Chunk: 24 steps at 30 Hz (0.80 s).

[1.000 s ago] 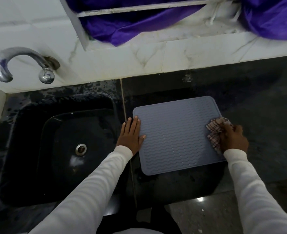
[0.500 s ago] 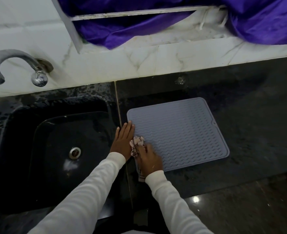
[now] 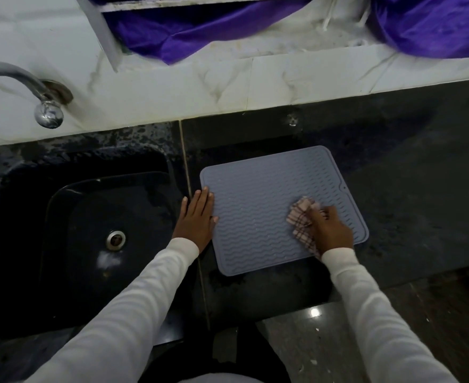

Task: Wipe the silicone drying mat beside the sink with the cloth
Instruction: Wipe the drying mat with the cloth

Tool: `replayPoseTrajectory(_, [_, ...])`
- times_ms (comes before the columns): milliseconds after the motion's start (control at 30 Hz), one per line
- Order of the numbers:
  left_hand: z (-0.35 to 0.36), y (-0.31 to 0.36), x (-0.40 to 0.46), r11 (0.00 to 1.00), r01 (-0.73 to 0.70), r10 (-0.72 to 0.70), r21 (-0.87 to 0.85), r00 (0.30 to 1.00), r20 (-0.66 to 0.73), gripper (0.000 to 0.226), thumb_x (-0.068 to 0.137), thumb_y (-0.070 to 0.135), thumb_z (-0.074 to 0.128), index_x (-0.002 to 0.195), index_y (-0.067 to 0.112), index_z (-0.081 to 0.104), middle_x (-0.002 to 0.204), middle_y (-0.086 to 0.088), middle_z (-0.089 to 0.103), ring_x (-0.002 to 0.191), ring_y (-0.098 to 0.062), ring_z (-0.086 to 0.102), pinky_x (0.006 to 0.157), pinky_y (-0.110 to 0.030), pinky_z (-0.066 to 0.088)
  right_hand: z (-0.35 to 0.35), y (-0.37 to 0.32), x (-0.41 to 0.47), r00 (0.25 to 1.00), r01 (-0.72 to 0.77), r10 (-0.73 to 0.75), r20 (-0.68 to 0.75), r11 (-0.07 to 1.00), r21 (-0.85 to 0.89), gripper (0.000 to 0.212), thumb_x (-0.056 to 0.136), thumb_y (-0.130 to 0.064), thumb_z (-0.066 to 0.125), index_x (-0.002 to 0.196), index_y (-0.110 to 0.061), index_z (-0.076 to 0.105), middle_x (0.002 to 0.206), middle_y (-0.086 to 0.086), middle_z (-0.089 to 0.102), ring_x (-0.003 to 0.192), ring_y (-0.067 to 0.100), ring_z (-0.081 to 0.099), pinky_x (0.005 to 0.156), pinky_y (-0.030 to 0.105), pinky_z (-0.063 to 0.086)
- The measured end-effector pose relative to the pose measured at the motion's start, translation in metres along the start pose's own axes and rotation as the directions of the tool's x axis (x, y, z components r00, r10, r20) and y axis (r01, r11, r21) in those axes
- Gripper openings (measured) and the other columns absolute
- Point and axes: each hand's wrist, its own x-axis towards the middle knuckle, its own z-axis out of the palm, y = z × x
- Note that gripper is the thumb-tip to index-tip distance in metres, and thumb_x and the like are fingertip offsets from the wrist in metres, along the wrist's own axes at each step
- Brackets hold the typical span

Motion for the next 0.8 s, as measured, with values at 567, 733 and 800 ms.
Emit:
replayPoseTrajectory(567, [-0.007,0.011,-0.002,0.998,0.039,-0.041,0.043,0.999,0.03,0.064,0.104,0.039,0.022,0.155,0.011,-0.005,0.162,-0.007,-0.012,0.15,-0.023,-0.009,0.121,-0.043,-0.007,-0.018,0.0,0.005,0.948,-0.002,0.08,-0.307,0.97,0.244,0.039,0.081,-0.029,0.055,0.118,-0.019,0.061,0.112,0.022,0.053,0.07,0.044,0.06,0.061,0.047,0.05])
replayPoseTrajectory(733, [-0.007,0.016,-0.018,0.999,-0.034,0.034,0.024,0.999,0.001,0.069,0.096,0.038,0.035,0.154,0.006,0.015,0.162,-0.01,0.01,0.149,-0.027,0.015,0.12,-0.047,0.002,0.027,-0.126,-0.048,0.952,0.289,-0.244,-0.185,0.915,0.281,0.036,0.088,-0.029,0.048,0.122,-0.02,0.055,0.105,0.012,0.057,0.07,0.033,0.063,0.055,0.037,0.052])
replayPoseTrajectory(800, [0.0,0.017,-0.025,0.998,-0.047,0.045,0.051,0.998,0.032,0.071,0.091,0.041,0.035,0.151,0.003,0.024,0.159,-0.013,0.02,0.146,-0.03,0.024,0.117,-0.047,0.004,0.044,-0.152,-0.063,0.943,0.333,-0.321,-0.089,0.897,0.291,0.035,0.088,-0.03,0.05,0.122,-0.022,0.052,0.101,0.008,0.059,0.06,0.028,0.062,0.047,0.032,0.047])
